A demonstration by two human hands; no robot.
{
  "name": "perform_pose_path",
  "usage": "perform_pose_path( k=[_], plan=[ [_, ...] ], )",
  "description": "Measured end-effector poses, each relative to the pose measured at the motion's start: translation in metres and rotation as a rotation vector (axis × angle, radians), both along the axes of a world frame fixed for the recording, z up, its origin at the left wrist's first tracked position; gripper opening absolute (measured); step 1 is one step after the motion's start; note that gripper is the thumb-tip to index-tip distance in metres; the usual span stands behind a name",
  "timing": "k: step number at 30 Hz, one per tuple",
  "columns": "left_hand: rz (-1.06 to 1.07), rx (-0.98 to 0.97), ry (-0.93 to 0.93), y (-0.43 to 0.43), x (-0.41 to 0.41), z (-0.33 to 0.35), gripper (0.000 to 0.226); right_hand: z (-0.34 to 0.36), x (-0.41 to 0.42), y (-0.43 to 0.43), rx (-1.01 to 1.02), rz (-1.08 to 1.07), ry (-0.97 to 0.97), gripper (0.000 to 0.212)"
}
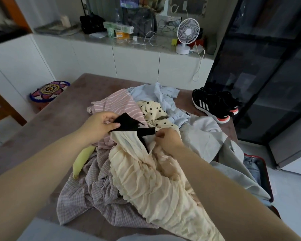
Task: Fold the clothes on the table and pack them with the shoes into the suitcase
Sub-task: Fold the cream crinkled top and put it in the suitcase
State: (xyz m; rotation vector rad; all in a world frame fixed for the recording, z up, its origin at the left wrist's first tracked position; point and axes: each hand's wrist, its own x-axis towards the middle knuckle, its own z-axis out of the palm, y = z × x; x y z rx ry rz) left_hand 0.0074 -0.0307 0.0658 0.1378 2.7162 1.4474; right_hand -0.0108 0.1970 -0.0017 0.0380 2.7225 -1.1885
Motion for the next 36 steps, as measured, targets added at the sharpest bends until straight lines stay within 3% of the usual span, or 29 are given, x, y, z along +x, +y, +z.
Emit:
perform_pose_path(
  k=[5,12,17,19,21,25,27,30,33,36],
  plan=[
    [0.081,0.036,0.056,0.011,-0.015,-0.002,0.022,0.048,0.018,0.068,-0.326,-0.241,0.150,0.019],
    [-0.059,0.162,0.157,0.095,-0.054,0.019,0.022,0.103,0.069,0.161,-0.387,-0.385,0.294,0.020],
    [-0.068,0.164,0.377,0.155,-0.087,0.055,0.021,0.134,0.075,0.177,-0.348,-0.534,0.640,0.012],
    [-0.016,0.132,0.459,0.168,-0.096,0.064,0.022,0.135,0.067,0.175,-0.317,-0.525,0.664,0.007],
    [0.016,0.048,0.415,0.172,-0.106,0.056,0.027,0.119,0.058,0.173,-0.171,-0.408,0.539,0.015],
    [-0.144,-0.213,-0.066,0.151,-0.107,0.005,0.058,0.067,0.055,0.187,0.069,-0.348,0.192,0.029],
    [-0.169,-0.321,-0.167,0.136,-0.095,-0.020,0.055,0.045,0.062,0.192,0.092,-0.351,0.022,0.032],
    [-0.129,-0.336,-0.237,0.119,-0.075,-0.048,0.053,0.013,0.070,0.196,0.073,-0.366,-0.205,0.034],
    [-0.098,-0.290,-0.276,0.112,-0.060,-0.064,0.052,-0.012,0.069,0.191,0.032,-0.421,-0.277,0.034],
    [-0.053,-0.366,-0.221,0.102,-0.058,-0.071,0.062,-0.025,0.060,0.181,-0.295,-0.630,-0.387,0.020]
  ],
)
